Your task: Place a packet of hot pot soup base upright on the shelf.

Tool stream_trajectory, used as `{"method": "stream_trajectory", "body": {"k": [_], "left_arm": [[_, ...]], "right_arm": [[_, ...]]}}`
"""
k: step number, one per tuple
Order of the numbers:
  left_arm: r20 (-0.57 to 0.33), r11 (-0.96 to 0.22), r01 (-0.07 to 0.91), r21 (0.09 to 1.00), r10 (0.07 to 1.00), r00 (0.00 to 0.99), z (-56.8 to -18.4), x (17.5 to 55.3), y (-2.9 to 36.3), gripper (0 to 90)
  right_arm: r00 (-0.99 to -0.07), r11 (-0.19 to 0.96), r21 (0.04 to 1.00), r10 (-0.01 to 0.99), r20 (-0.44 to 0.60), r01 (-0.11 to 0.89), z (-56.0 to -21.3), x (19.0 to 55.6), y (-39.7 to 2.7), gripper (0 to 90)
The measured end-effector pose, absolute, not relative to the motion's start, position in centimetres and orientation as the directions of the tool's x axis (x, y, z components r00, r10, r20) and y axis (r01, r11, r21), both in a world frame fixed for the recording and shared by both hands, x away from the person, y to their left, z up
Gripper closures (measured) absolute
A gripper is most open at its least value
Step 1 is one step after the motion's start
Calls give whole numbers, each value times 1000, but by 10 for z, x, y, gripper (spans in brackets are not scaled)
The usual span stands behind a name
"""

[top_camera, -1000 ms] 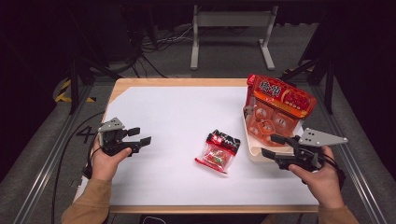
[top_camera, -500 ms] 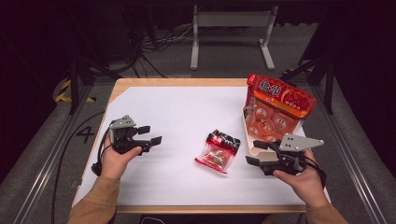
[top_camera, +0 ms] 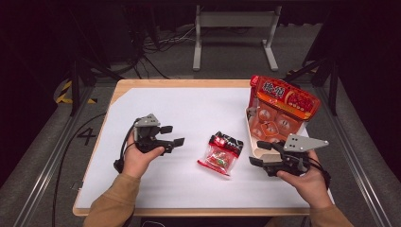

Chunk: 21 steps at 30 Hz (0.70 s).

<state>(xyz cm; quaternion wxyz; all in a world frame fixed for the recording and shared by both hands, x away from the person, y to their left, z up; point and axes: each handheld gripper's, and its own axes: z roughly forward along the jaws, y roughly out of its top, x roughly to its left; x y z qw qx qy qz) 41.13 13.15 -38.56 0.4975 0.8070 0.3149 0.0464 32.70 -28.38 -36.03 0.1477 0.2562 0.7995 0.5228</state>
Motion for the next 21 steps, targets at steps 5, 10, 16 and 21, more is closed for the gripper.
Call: {"method": "stream_trajectory", "body": {"k": [5, 10, 16, 21], "left_arm": [[-244, -322, 458, 828, 529, 813, -389, 413, 113, 256], [-247, -339, 456, 823, 509, 825, -392, 417, 94, 257], [-246, -355, 453, 818, 496, 833, -405, 420, 76, 297], [-266, -384, 476, 791, 484, 833, -420, 419, 67, 293]], "right_arm": [[-822, 321, 912, 569, 31, 257, -361, 327, -285, 355], [-820, 315, 913, 571, 34, 258, -360, 327, -286, 353], [-820, 314, 914, 571, 35, 257, -361, 327, -286, 345], [-817, 311, 915, 575, 34, 257, -361, 327, -289, 345]]}}
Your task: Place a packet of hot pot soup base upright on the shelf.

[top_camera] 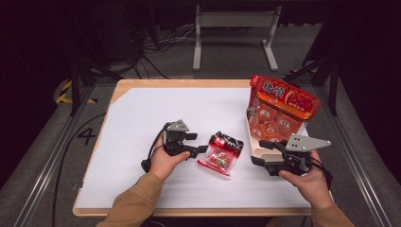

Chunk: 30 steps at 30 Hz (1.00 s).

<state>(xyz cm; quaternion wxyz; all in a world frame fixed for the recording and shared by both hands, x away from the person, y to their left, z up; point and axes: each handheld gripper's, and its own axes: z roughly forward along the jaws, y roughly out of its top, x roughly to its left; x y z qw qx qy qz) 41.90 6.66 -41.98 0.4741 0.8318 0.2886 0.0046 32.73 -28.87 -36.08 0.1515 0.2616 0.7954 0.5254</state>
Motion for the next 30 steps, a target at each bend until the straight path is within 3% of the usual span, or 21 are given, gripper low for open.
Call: {"method": "stream_trajectory", "body": {"k": [21, 25, 27, 30], "left_arm": [[-307, -463, 523, 715, 464, 831, -450, 424, 37, 302], [-334, -456, 526, 718, 437, 835, -452, 424, 37, 333], [-358, -464, 529, 711, 408, 840, -454, 423, 36, 393], [-335, -474, 504, 722, 398, 854, -455, 420, 35, 405]], "right_arm": [[-821, 330, 906, 570, 33, 265, -367, 328, -285, 341], [-825, 327, 907, 564, 39, 266, -367, 328, -284, 338], [-827, 330, 906, 561, 37, 264, -368, 328, -283, 337], [-828, 330, 906, 560, 36, 263, -368, 328, -283, 337]]}}
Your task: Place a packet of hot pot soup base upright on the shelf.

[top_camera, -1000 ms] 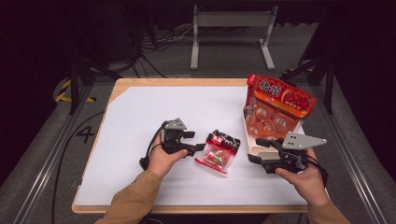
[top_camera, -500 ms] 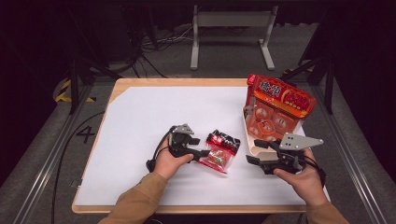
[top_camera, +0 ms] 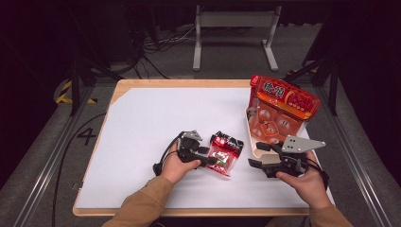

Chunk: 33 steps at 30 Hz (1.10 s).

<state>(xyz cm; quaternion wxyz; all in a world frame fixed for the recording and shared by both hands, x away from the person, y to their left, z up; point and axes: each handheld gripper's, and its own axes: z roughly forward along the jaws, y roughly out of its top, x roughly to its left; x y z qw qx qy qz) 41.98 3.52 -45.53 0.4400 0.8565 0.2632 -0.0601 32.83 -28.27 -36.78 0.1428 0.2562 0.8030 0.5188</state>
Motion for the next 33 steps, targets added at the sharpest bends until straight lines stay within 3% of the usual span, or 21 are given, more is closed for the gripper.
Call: {"method": "stream_trajectory", "body": {"k": [6, 15, 18, 33], "left_arm": [[-316, -489, 487, 724, 393, 864, -455, 417, 34, 435], [-295, -511, 488, 708, 414, 861, -454, 412, 37, 772], [-269, -521, 466, 715, 411, 871, -454, 409, 36, 837], [-120, -494, 350, 796, 438, 891, -428, 392, 46, 897]], "right_arm": [[-831, 334, 906, 556, 33, 259, -368, 328, -281, 337], [-833, 340, 904, 553, 32, 260, -369, 329, -279, 335], [-831, 340, 903, 555, 32, 262, -369, 329, -279, 335], [-802, 301, 908, 594, 62, 293, -363, 333, -280, 367]]}}
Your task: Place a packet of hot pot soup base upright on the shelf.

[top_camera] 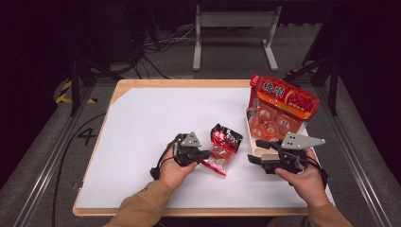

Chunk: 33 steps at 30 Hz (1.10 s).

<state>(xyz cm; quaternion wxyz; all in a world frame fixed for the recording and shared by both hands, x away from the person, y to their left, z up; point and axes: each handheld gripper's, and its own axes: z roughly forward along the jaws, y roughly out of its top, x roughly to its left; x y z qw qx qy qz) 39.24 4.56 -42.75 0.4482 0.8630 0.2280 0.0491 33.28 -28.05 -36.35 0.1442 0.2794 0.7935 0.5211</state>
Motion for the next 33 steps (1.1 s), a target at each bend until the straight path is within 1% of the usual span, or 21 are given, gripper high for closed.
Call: {"method": "stream_trajectory", "body": {"k": [4, 11, 12, 13, 14, 19, 24, 29, 33], "left_arm": [[-100, -468, 319, 824, 436, 895, -417, 390, 54, 898], [-66, -423, 262, 867, 424, 903, -399, 382, 62, 900], [-58, -415, 248, 875, 419, 906, -395, 380, 63, 900], [-55, -404, 233, 884, 407, 912, -390, 378, 65, 900], [-48, -396, 220, 892, 400, 915, -387, 376, 66, 900], [-35, -366, 186, 912, 381, 924, -377, 369, 68, 900], [-20, -359, 158, 920, 361, 933, -373, 364, 67, 900], [-5, -364, 134, 922, 335, 942, -371, 361, 63, 900], [3, -362, 118, 924, 318, 948, -370, 358, 60, 900]], "right_arm": [[-773, 283, 894, 627, 101, 347, -360, 339, -278, 364], [-758, 285, 885, 643, 108, 368, -354, 351, -268, 357], [-757, 287, 883, 644, 110, 372, -354, 352, -266, 352], [-752, 286, 879, 650, 114, 381, -353, 358, -263, 310], [-751, 290, 875, 651, 116, 387, -353, 360, -262, 298], [-771, 317, 857, 623, 134, 405, -353, 369, -255, 282], [-795, 300, 861, 581, 176, 410, -348, 373, -250, 278], [-811, 289, 867, 551, 196, 405, -345, 374, -246, 279], [-824, 278, 865, 516, 232, 418, -344, 375, -241, 339]]}}
